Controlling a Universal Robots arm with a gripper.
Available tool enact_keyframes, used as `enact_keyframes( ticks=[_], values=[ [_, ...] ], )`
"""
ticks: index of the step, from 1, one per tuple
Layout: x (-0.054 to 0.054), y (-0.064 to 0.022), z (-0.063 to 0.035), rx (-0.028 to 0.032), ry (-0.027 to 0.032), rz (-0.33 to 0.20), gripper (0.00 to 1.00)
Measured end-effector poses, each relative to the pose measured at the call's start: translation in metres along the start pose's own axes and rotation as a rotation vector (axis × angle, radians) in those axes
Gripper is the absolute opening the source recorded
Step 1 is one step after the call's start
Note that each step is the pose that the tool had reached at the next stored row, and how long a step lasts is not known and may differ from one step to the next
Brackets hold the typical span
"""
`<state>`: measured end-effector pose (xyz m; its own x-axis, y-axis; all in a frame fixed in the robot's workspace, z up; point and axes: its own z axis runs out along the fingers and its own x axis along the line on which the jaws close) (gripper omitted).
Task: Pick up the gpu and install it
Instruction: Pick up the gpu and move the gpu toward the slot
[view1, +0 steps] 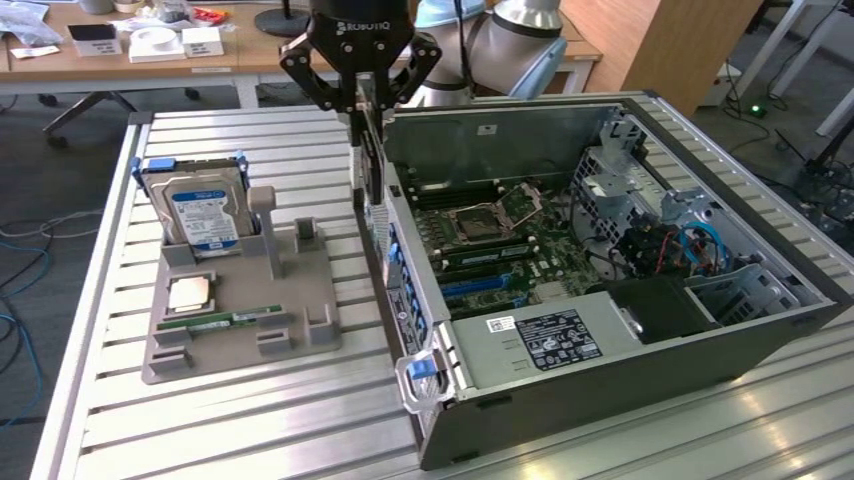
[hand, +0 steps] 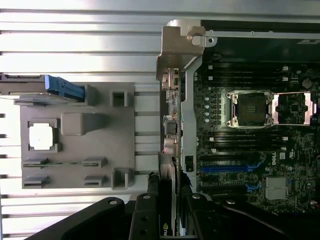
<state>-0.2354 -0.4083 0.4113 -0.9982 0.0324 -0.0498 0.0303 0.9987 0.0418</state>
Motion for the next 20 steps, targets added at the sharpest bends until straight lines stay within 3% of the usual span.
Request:
enact_keyframes(
  ticks=[20],
  values=[
    [-0.028,0.0008,0.0014,0.0000,0.0000,0.000,0.26]
  ],
)
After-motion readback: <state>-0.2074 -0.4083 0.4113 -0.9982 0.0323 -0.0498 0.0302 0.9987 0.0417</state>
